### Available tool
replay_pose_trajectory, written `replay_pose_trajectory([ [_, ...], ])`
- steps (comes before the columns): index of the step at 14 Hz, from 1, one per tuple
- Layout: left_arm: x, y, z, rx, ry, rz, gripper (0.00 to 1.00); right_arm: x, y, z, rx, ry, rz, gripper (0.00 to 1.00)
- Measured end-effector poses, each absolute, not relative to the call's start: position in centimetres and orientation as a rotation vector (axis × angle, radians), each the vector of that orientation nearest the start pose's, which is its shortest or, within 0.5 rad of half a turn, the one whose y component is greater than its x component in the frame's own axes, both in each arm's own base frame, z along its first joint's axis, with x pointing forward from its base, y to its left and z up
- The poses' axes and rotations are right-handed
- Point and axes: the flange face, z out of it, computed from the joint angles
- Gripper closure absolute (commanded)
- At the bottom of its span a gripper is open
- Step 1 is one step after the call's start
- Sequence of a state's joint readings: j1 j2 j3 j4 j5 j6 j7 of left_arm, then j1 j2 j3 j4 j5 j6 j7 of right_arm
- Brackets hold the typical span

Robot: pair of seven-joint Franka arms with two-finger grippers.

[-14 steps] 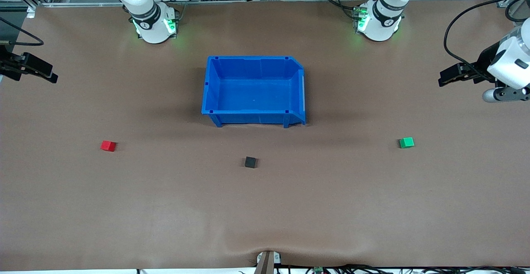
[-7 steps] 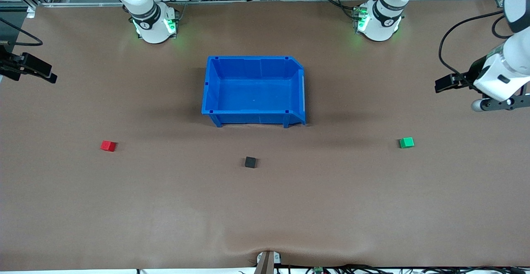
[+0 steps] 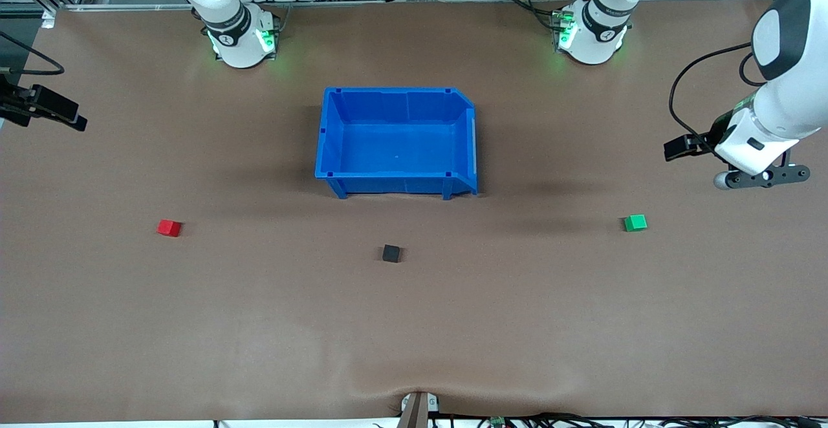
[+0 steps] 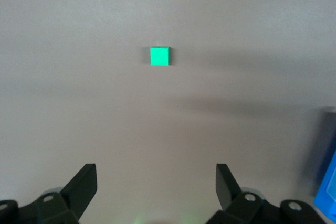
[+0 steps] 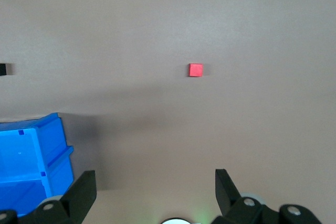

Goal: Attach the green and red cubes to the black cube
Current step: 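Move the left gripper down toward the green cube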

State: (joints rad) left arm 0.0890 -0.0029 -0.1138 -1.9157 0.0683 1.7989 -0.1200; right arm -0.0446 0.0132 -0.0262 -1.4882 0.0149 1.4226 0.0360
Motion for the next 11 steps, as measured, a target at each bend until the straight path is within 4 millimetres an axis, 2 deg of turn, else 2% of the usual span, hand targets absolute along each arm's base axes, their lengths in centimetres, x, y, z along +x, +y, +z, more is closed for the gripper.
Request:
replay_pose_trajectory([
  [7, 54.3, -0.7, 43.0, -3.072, -0.107, 0.106, 0.0, 54.5, -3.7, 63.7, -3.119, 0.156, 0.14, 0.0],
  [11, 55.1, 0.1, 39.5, -3.081, -0.123, 0.11, 0.0, 54.9, -4.0, 62.9, -3.117, 0.164, 0.165, 0.0],
])
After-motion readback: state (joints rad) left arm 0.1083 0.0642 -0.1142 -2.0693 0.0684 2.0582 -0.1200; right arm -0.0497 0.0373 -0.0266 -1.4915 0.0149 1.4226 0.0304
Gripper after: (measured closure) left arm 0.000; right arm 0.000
